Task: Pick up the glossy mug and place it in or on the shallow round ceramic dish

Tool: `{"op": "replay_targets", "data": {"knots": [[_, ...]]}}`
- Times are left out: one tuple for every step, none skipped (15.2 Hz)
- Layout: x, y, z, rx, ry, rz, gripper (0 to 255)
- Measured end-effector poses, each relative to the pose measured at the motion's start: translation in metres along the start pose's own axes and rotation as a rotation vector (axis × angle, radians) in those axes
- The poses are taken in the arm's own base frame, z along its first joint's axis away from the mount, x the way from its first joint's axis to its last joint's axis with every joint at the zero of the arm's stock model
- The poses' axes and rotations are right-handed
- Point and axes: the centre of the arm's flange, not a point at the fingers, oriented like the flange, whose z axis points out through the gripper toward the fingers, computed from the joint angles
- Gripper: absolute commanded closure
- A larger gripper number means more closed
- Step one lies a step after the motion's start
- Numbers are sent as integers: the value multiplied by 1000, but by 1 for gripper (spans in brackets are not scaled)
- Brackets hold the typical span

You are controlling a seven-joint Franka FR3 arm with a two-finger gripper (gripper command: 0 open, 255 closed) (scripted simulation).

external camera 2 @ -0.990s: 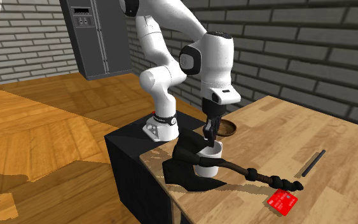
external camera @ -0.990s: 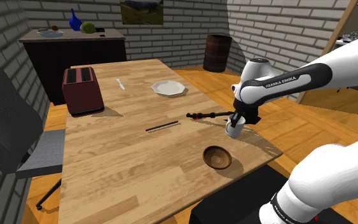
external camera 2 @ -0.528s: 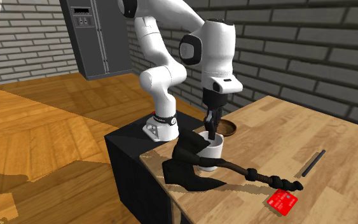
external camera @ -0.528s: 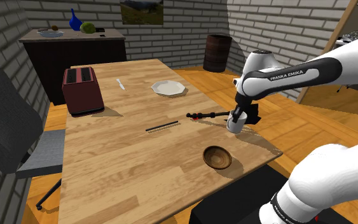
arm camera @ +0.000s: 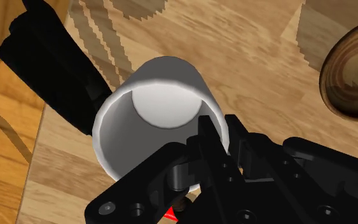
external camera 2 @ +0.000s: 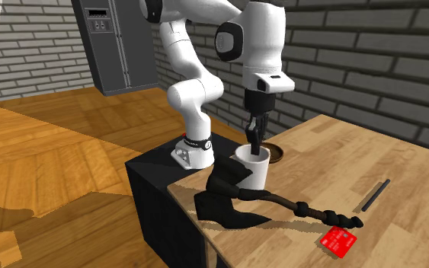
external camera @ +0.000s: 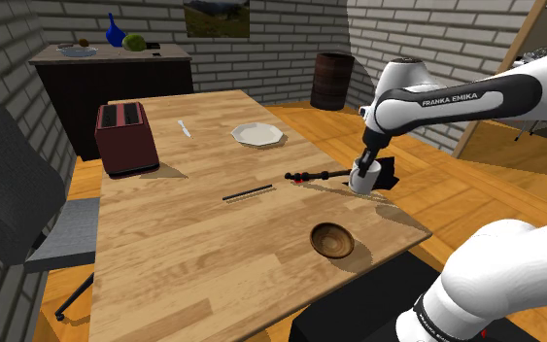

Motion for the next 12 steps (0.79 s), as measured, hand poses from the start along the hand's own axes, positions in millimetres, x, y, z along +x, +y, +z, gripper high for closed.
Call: {"op": "replay_targets", "data": {"knots": [[-1, 1, -6, 0, 0, 0, 255], [1, 1, -12, 0, 0, 0, 255], [1, 1, -16, 0, 0, 0, 255], [1, 1, -21, 0, 0, 0, 255], [1, 2, -26, 0, 0, 0, 255], [2, 4, -32, 0, 0, 0, 255], [2, 3, -36, 0, 0, 0, 255], [2, -3, -39, 0, 0, 0, 255], [3, -13, -41, 0, 0, -1, 255], [2, -25, -45, 0, 0, -1, 255], [2, -37, -48, 0, 0, -1, 255], [3, -47, -50, 0, 0, -1, 255]]}}
